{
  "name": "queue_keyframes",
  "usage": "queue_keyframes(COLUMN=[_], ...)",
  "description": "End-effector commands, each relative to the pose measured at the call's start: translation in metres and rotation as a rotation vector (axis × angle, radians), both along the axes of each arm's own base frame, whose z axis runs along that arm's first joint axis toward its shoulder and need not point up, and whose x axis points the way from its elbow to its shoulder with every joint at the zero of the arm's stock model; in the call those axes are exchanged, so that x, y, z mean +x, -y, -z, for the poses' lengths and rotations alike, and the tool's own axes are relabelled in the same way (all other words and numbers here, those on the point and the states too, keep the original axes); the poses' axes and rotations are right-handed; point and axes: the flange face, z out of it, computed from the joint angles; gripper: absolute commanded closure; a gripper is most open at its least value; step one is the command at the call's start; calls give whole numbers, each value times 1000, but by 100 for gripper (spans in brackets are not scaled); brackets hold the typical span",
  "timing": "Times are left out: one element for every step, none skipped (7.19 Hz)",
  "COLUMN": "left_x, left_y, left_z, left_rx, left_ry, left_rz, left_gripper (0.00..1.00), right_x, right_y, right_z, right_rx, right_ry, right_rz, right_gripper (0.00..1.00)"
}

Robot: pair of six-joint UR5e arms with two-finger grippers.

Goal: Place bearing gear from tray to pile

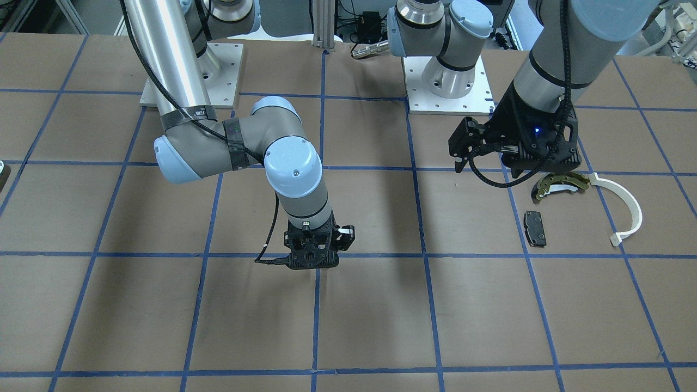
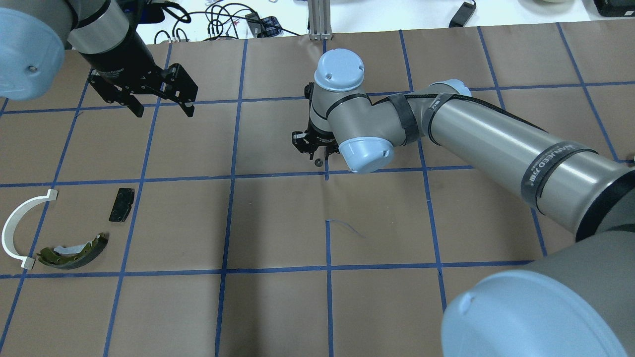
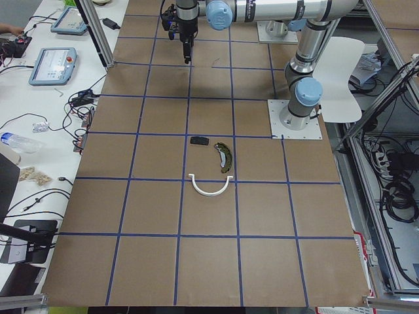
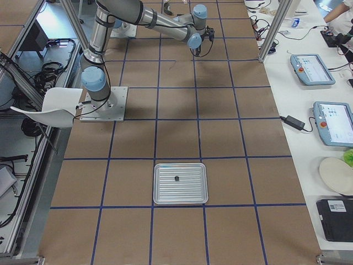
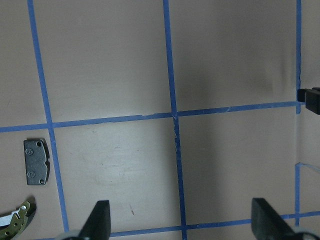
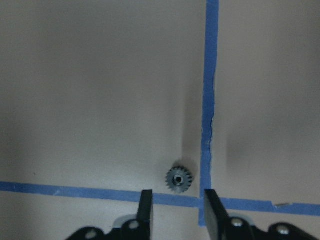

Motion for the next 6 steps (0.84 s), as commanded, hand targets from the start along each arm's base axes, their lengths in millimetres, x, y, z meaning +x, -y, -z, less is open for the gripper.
queue_keyframes(left_x=[-1,0,0,-5,-23,-40], left_y=[16,19,25,34,37,41], left_z=[20,28,36,45,54,71], left_rx=[-38,-26,-13,-31,-24,4], left_ry=[-7,-5,-5,-10,-21,-27], left_rz=[6,2,-1,-14,-16,-20], left_gripper=[0,0,0,0,0,0], right_x=[-28,-89,-154,-216,-292,-381], right_y=[17,41,52,50,47,48], right_z=[-19,-36,-56,-60,-58,-56], right_rx=[-49,-69,-80,-46,-19,-13], right_ry=[-15,-26,-35,-49,-72,-71], right_rz=[-24,35,88,145,217,305], right_gripper=[0,0,0,0,0,0])
